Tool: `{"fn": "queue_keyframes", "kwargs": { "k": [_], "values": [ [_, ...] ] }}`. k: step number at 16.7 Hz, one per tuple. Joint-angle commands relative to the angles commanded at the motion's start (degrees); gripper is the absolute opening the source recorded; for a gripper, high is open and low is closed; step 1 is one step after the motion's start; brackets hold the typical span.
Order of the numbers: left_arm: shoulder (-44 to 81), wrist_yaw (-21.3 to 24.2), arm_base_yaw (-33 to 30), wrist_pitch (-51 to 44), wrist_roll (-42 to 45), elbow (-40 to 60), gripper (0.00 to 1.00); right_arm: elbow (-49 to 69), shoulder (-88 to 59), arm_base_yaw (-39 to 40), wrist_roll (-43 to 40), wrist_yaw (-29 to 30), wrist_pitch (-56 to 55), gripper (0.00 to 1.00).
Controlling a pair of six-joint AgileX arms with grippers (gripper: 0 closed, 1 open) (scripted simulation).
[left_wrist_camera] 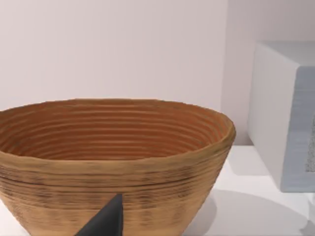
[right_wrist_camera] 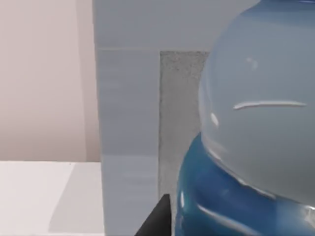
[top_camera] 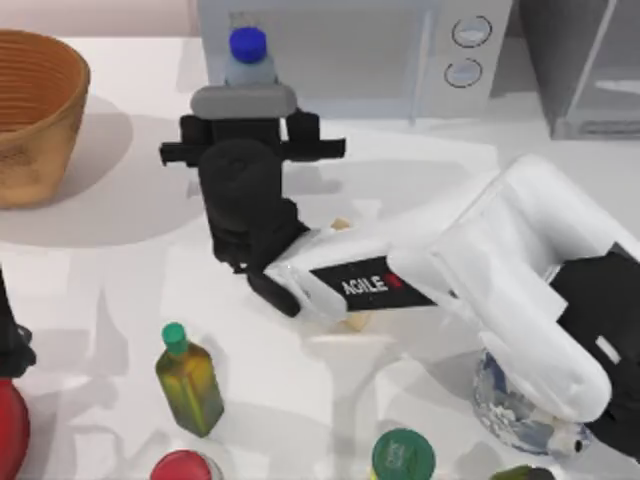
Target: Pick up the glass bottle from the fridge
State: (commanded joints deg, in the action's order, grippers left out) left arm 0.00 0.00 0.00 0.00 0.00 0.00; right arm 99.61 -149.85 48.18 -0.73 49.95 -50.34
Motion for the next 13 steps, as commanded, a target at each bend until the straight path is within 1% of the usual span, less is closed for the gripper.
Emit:
{"fn": "queue_keyframes", "kwargs": {
  "k": [4,13],
  "values": [
    [0.00,0.00,0.00,0.00,0.00,0.00,1.00,0.27,-0.25,-0.12,0.00,-0.10,0.01,0.00],
    [0.00,0.00,0.00,0.00,0.00,0.00,1.00,0.27,-0.25,-0.12,0.00,-0.10,0.01,0.68]
  ]
}}
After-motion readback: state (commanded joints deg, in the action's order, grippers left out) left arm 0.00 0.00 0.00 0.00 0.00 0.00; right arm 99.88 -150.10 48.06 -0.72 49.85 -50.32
